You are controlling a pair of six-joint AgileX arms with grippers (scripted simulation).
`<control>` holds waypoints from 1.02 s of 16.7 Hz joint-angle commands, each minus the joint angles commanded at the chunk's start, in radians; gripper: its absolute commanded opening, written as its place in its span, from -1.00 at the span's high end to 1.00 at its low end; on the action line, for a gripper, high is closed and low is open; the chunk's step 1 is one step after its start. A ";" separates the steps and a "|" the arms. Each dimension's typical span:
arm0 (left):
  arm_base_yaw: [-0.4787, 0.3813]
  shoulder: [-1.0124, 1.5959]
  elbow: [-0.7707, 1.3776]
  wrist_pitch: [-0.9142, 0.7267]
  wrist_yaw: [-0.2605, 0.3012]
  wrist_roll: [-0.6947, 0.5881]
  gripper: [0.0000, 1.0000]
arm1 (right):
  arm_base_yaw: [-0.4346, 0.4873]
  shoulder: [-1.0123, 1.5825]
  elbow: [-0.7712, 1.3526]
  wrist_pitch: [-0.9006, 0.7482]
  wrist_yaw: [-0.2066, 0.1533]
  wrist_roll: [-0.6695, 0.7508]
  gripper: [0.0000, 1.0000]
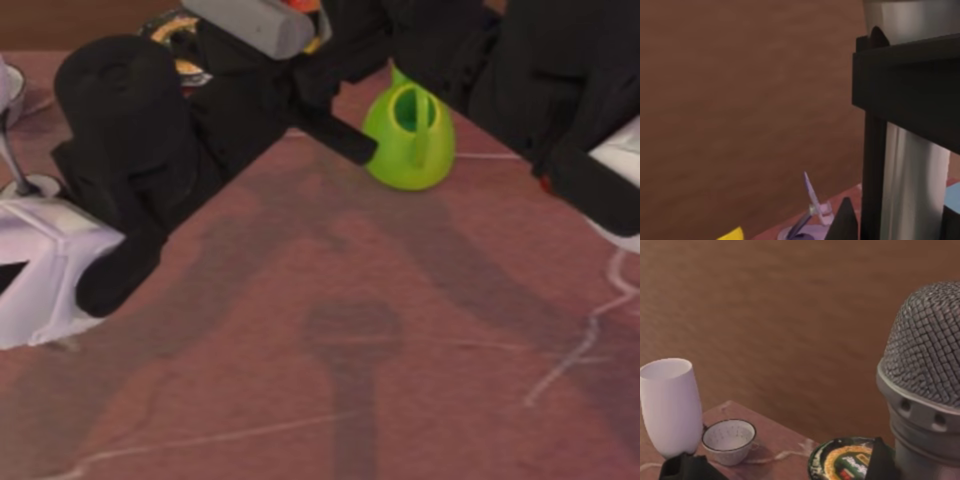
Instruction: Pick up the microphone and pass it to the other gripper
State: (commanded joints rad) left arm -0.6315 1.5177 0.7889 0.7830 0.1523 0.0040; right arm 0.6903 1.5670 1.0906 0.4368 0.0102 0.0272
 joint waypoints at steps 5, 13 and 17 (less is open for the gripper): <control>0.000 0.000 0.000 0.000 0.000 0.000 0.70 | 0.000 0.000 0.000 0.000 0.000 0.000 1.00; 0.000 0.000 0.000 0.000 0.000 0.000 -0.51 | 0.000 0.000 0.000 0.000 0.000 0.000 1.00; 0.000 0.000 0.000 0.000 0.000 0.000 -1.00 | 0.000 0.000 0.000 0.000 0.000 0.000 1.00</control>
State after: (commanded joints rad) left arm -0.6315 1.5177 0.7889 0.7830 0.1523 0.0040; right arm 0.6903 1.5670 1.0906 0.4368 0.0102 0.0272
